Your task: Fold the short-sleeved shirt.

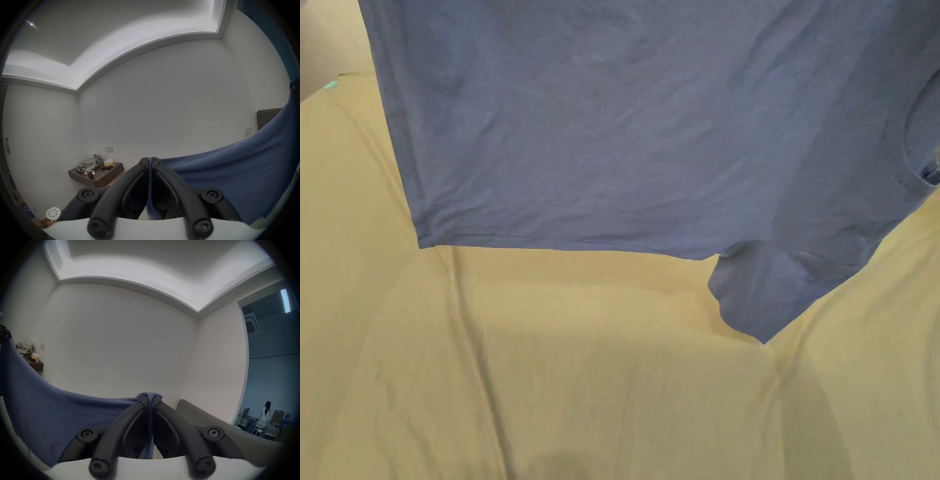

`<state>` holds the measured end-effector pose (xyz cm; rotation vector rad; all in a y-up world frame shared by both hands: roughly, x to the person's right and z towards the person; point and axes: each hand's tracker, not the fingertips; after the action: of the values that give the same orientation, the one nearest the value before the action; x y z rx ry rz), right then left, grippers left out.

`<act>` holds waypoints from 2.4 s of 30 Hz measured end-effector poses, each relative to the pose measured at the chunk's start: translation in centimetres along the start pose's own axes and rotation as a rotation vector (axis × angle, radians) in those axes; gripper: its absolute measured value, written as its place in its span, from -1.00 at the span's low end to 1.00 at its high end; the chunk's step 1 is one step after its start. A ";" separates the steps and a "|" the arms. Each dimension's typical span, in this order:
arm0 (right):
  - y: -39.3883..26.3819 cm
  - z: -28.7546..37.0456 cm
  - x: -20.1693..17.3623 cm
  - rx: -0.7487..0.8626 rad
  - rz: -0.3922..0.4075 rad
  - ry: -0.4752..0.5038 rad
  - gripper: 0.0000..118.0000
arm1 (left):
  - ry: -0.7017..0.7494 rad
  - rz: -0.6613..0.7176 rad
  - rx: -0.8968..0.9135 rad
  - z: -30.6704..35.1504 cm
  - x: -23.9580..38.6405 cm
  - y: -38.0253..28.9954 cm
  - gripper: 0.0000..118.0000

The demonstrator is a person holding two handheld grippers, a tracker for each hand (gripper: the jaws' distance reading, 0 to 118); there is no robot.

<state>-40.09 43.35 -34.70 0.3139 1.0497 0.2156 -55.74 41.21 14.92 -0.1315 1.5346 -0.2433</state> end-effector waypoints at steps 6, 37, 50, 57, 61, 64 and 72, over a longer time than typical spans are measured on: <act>-3.4 -4.1 -2.5 -0.027 0.039 -0.002 -0.95 | 0.017 0.003 -0.041 -5.2 2.6 -3.0 -1.00; -41.9 26.2 -8.0 -0.899 -0.118 0.362 -0.95 | -0.336 -0.123 -0.807 22.8 5.4 -45.8 -1.00; -43.7 36.3 -4.1 -1.147 -0.202 0.365 -0.95 | -0.432 -0.291 -0.937 34.1 2.9 -45.0 -1.00; -44.7 38.8 -3.8 -1.260 -0.209 0.362 -0.95 | -0.475 -0.353 -0.978 36.1 2.9 -45.7 -1.00; -46.3 39.2 -4.2 -1.304 -0.213 0.367 -0.95 | -0.473 -0.354 -0.995 35.8 3.3 -45.5 -1.00; -47.2 39.3 -5.0 -1.296 -0.210 0.343 -0.94 | -0.480 -0.348 -1.013 34.8 3.0 -46.4 -0.99; -38.6 37.6 -4.0 -0.986 -0.174 0.238 0.88 | -0.350 0.070 -0.801 33.2 0.3 -39.4 0.85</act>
<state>-8.18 0.27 -27.83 -0.7039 1.0754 0.5880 -25.52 0.78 25.14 -0.7109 1.2067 0.4452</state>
